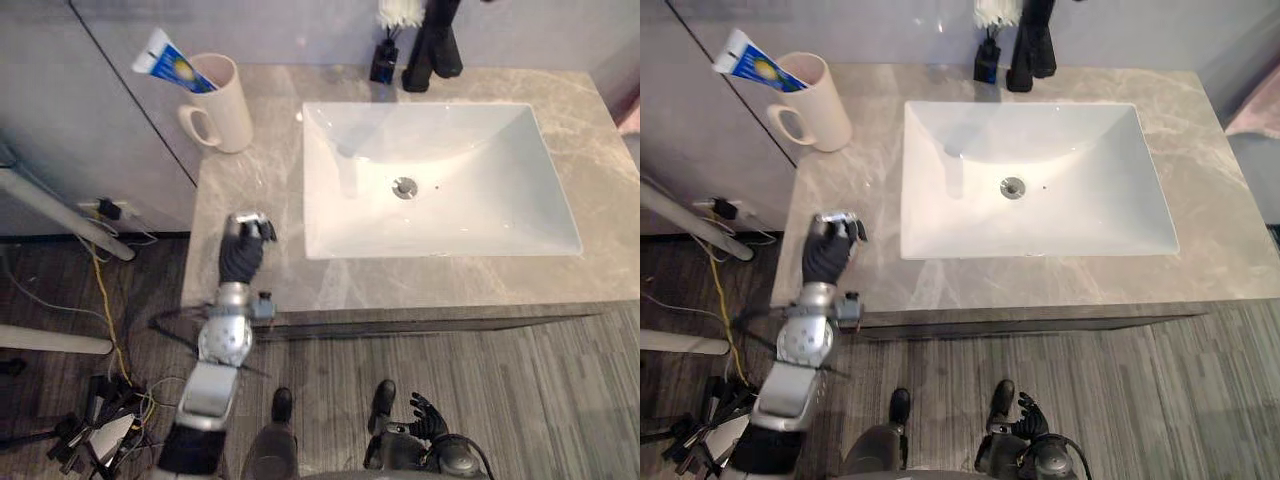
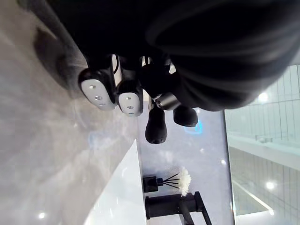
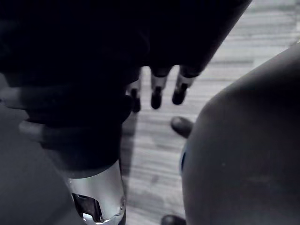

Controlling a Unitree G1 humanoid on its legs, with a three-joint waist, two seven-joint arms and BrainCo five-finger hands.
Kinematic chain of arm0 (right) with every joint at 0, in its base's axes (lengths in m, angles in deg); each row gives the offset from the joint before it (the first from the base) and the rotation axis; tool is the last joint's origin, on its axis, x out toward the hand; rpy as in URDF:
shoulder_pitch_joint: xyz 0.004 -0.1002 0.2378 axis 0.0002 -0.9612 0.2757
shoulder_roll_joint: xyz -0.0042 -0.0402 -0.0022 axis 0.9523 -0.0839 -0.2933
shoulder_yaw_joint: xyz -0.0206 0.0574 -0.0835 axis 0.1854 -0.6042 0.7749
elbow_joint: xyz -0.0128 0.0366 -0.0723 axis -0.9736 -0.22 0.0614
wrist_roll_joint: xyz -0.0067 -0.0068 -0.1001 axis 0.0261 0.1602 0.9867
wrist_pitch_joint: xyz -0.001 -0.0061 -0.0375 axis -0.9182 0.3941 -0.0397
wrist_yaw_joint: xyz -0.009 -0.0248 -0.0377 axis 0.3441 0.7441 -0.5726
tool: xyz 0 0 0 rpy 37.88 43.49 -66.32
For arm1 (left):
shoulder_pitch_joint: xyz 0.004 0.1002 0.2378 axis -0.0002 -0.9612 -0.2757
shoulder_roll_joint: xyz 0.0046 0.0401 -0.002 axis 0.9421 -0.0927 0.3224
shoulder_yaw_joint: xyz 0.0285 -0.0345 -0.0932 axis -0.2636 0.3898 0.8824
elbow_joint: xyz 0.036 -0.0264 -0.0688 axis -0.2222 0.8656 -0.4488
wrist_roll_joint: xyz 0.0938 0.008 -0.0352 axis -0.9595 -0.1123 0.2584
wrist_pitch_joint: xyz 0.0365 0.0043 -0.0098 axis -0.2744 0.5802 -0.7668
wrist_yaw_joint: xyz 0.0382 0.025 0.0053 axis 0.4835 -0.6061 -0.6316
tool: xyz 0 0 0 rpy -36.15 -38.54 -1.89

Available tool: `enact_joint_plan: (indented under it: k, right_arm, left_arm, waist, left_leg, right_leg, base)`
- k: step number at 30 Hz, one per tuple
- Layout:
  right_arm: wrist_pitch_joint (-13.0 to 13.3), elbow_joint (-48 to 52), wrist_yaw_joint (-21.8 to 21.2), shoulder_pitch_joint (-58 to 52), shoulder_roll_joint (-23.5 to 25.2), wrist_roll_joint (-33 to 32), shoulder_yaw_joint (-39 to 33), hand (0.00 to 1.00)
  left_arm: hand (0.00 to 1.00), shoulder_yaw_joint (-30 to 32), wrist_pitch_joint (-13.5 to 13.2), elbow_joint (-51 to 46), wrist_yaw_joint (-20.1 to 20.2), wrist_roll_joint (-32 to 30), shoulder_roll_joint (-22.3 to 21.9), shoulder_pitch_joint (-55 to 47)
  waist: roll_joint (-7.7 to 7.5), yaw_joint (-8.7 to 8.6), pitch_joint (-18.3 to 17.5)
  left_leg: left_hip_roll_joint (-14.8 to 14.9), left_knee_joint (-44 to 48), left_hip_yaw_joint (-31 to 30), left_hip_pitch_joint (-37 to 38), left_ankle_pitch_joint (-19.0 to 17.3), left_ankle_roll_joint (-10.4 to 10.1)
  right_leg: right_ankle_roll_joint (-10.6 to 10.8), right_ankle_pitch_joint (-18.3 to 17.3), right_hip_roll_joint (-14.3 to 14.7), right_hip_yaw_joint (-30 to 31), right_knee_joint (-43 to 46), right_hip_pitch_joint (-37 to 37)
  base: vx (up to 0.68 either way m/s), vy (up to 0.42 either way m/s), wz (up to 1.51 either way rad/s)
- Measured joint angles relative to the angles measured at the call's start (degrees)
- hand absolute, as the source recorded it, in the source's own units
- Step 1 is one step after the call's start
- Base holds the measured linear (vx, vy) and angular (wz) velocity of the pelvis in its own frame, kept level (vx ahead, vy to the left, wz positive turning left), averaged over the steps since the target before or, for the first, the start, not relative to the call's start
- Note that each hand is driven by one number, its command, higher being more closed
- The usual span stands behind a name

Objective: Organize washtable

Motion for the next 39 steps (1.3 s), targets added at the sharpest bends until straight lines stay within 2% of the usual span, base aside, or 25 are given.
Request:
enact_joint_plan:
  k: [2,6,9,12,13,16,17,19,20,22,26,27,31,34,36,39]
  right_arm:
    - [-0.05,-0.77,0.01,-0.06,-0.34,0.13,-0.08,0.0]
    - [-0.6,-2.54,0.01,-0.55,-1.56,0.46,-0.29,0.0]
    - [-1.36,-4.2,0.01,-0.41,-1.65,0.49,-0.79,0.0]
    - [-2.28,-4.57,-0.26,-0.4,-1.06,0.49,-0.74,0.0]
    - [-2.37,-4.56,-0.45,-0.44,-0.57,0.55,-0.74,0.0]
    - [-2.46,-4.56,-0.94,-0.37,0.71,0.7,-0.88,0.0]
    - [-2.46,-4.48,-1.17,-0.41,1.11,1.08,-1.19,0.0]
    - [-2.52,-4.57,-1.31,-0.53,1.9,2.76,-2.19,0.0]
    - [-2.54,-4.61,-1.28,-0.55,2.25,2.79,-2.75,0.0]
    - [-2.61,-6.28,-1.21,-0.07,2.8,2.78,-4.14,0.0]
    - [-2.63,-6.87,-1.08,0.38,3.46,2.7,-5.31,0.0]
    - [-2.63,-7.05,-1.07,0.51,3.57,2.67,-5.27,0.0]
    - [-2.61,-8.56,-0.83,1.68,3.63,2.47,-5.11,0.0]
    - [-2.52,-8.57,0.01,2.56,3.76,2.18,-3.47,0.0]
    - [-2.49,-8.59,0.03,3.64,3.58,2.16,-2.26,0.0]
    - [-2.38,-8.47,0.12,4.84,3.26,1.96,-1.51,0.0]
  left_arm:
    - [1.0,0.48,-0.62,-2.81,0.76,-0.32,-0.65,-3.68]
    - [1.0,1.35,-2.03,-6.45,3.65,0.19,-4.54,-12.55]
    - [1.0,1.92,-2.22,-3.94,6.98,4.72,-7.72,-18.3]
    - [1.0,5.06,-0.49,10.27,9.76,7.72,-10.76,-20.52]
    - [1.0,6.97,1.0,18.71,10.59,7.3,-11.32,-20.86]
    - [1.0,11.23,2.86,35.43,11.16,4.36,-12.29,-19.78]
    - [1.0,12.04,3.06,39.13,11.1,3.29,-12.43,-19.62]
    - [1.0,15.11,3.79,52.41,11.32,1.66,-12.77,-17.69]
    - [1.0,16.4,3.61,53.18,11.12,1.33,-12.91,-17.26]
    - [1.0,19.97,3.07,62.15,9.9,0.67,-11.64,-13.61]
    - [1.0,24.18,4.69,68.85,7.75,0.35,-11.17,-12.41]
    - [0.0,24.98,4.66,68.86,7.4,0.36,-11.44,-12.37]
    - [0.0,25.36,4.4,69.14,7.08,0.49,-11.52,-12.27]
    - [0.0,25.47,3.81,68.85,6.42,1.44,-11.39,-11.7]
    - [0.0,25.48,3.35,68.42,5.63,1.66,-11.64,-11.1]
    - [0.0,25.6,3.04,68.3,5.02,1.96,-11.86,-10.87]
  waist:
    - [1.54,0.29,-1.19]
    - [4.48,2.62,-4.37]
    - [5.31,3.21,-5.58]
    - [5.62,4.55,-6.3]
    - [5.45,4.46,-7.11]
    - [5.14,4.43,-7.5]
    - [5.01,4.41,-7.69]
    - [4.55,4.26,-8.23]
    - [4.45,4.59,-8.19]
    - [4.59,4.54,-8.41]
    - [4.36,4.44,-8.55]
    - [4.33,4.52,-8.56]
    - [4.04,4.44,-8.29]
    - [3.58,4.31,-6.7]
    - [3.83,4.5,-5.62]
    - [4.41,4.32,-4.73]
  left_leg:
    - [0.11,0.84,-0.47,0.6,-0.45,0.03]
    - [0.27,1.47,-2.13,1.69,-1.42,0.04]
    - [0.18,1.51,-4.04,3.09,-1.41,0.02]
    - [0.19,1.26,-5.35,5.05,-1.38,-0.02]
    - [0.1,1.25,-6.35,5.19,-1.36,-0.06]
    - [-0.08,0.9,-7.6,6.05,-1.2,-0.24]
    - [-0.23,0.86,-8.21,6.04,-1.17,-0.28]
    - [-0.55,0.37,-10.19,6.03,-0.76,-0.39]
    - [-0.61,0.28,-10.64,5.99,-0.55,-0.45]
    - [-0.66,-0.8,-12.0,6.32,0.3,-0.68]
    - [-0.45,-1.48,-12.76,6.76,0.67,-0.94]
    - [-0.4,-1.45,-12.92,6.75,0.67,-0.95]
    - [-0.45,-0.24,-13.02,6.53,0.75,-1.1]
    - [-1.72,5.29,-13.18,3.41,0.73,-1.09]
    - [-1.49,6.5,-12.99,2.4,0.69,-1.03]
    - [-0.35,5.31,-9.98,1.28,-0.48,0.68]
  right_leg:
    - [0.05,-0.44,0.04,-1.21,0.0,1.61]
    - [0.4,-1.61,0.12,-3.52,0.01,4.97]
    - [0.66,-2.55,0.13,-5.92,0.01,7.69]
    - [0.7,-3.1,0.27,-7.76,0.01,10.45]
    - [0.73,-3.35,0.28,-8.87,0.0,11.29]
    - [1.04,-3.88,0.19,-10.76,0.0,12.93]
    - [1.07,-4.06,0.13,-11.29,-0.01,13.23]
    - [1.17,-4.49,0.04,-13.47,-0.02,14.29]
    - [1.21,-4.57,0.02,-14.08,-0.02,14.54]
    - [1.22,-4.81,0.12,-15.54,-0.04,15.35]
    - [1.2,-5.02,0.46,-15.85,-0.03,15.82]
    - [1.18,-5.09,0.54,-15.95,-0.03,15.89]
    - [1.12,-5.13,0.65,-15.99,0.0,16.13]
    - [0.88,-5.67,-0.15,-17.68,0.0,16.71]
    - [1.06,-5.8,0.01,-18.16,0.0,16.31]
    - [1.0,-5.68,0.09,-17.8,0.01,15.41]
  base:
    - [0.03,-0.002,0.29]
    - [0.02,-0.007,0.25]
    - [0.04,-0.011,0.4]
    - [0.02,-0.012,0.32]
    - [-0.02,-0.015,0.35]
    - [-0.02,-0.008,0.27]
    - [-0.02,-0.005,0.38]
    - [-0.02,-0.007,0.48]
    - [-0.02,-0.012,0.48]
    - [-0.02,-0.014,0.35]
    - [0.01,-0.005,0.11]
    - [0.0,0.0,0.0]
    - [0.0,0.003,0.02]
    - [-0.04,0.051,0.3]
    - [-0.07,0.041,0.2]
    - [-0.1,0.022,-0.02]
